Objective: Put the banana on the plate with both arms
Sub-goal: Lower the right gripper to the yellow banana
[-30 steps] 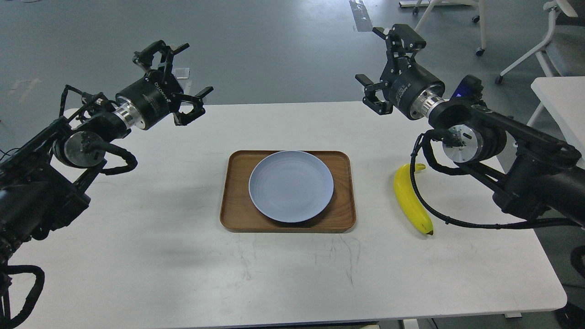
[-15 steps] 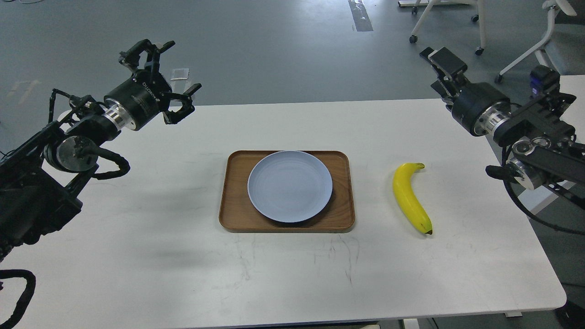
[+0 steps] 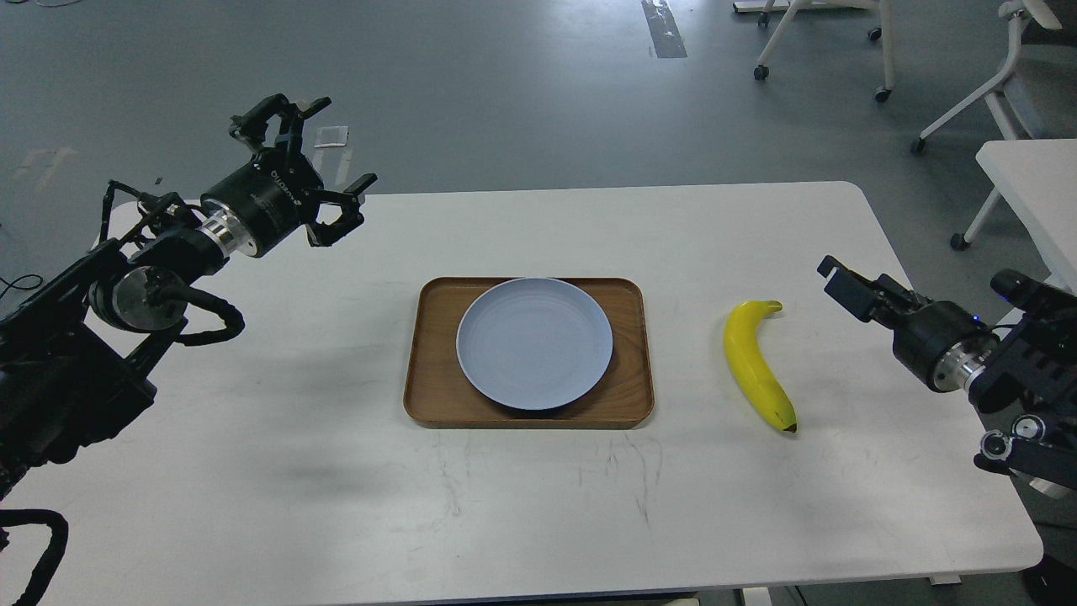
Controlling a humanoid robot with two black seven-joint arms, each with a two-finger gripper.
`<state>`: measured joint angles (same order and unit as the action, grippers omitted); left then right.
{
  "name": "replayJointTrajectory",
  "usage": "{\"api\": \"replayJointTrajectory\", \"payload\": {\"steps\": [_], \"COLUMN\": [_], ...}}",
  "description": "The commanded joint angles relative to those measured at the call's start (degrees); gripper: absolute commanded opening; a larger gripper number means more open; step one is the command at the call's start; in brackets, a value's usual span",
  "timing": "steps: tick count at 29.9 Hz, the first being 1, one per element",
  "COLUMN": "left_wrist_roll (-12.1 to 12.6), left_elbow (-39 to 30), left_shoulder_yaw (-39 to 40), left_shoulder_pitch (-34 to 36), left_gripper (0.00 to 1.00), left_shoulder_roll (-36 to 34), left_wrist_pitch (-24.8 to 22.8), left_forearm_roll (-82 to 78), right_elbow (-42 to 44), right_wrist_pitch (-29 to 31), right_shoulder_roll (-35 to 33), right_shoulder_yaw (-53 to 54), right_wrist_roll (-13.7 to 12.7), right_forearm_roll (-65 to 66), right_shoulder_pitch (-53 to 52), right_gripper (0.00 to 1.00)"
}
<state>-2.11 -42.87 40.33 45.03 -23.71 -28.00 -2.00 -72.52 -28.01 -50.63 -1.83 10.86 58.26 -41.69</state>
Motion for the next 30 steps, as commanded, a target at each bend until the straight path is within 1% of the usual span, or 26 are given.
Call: {"api": "replayJointTrajectory", "payload": {"steps": [1, 4, 7, 10, 16, 23, 30], "left_wrist_roll": [0.0, -0.1, -0.1, -0.1, -0.1, -0.2, -0.2], "left_elbow": [-0.9, -1.1, -1.2, -1.3, -1.3, -2.0, -2.2], "left_shoulder_yaw": [0.0, 0.0, 0.0, 0.1, 0.1, 0.1, 0.1], "left_shoulder_pitch": [-0.3, -0.4, -0.6, -1.4, -2.0, -2.2, -2.2], "left_gripper": [0.98, 0.98, 0.98, 0.98, 0.98, 0.98, 0.98], "left_shoulder_roll": [-0.2, -0.4, -0.5, -0.7, -0.7, -0.6, -1.3], "left_wrist_pitch": [0.0, 0.0, 0.0, 0.0, 0.0, 0.0, 0.0], "left_forearm_roll": [0.0, 0.0, 0.0, 0.0, 0.0, 0.0, 0.0], "right_elbow": [1.5, 3.3, 4.8, 5.5, 7.9, 8.2, 9.7], "right_wrist_pitch": [0.0, 0.0, 0.0, 0.0, 0.0, 0.0, 0.0], "right_shoulder_roll": [2.5, 7.5, 8.8, 10.6, 11.7, 13.8, 17.2], "right_shoulder_yaw": [-0.5, -0.8, -2.0, -4.1, -10.1, -11.5, -16.0], "right_wrist_roll": [0.0, -0.4, -1.6, -1.6, -1.7, -1.8, -2.0], "right_forearm_roll": [0.1, 0.2, 0.3, 0.3, 1.1, 1.6, 1.5], "right_shoulder_pitch": [2.2, 1.7, 1.0, -0.8, -4.1, -5.9, -7.7], "right_gripper": [0.94, 0.94, 0.91, 0.90, 0.87, 0.87, 0.87]}}
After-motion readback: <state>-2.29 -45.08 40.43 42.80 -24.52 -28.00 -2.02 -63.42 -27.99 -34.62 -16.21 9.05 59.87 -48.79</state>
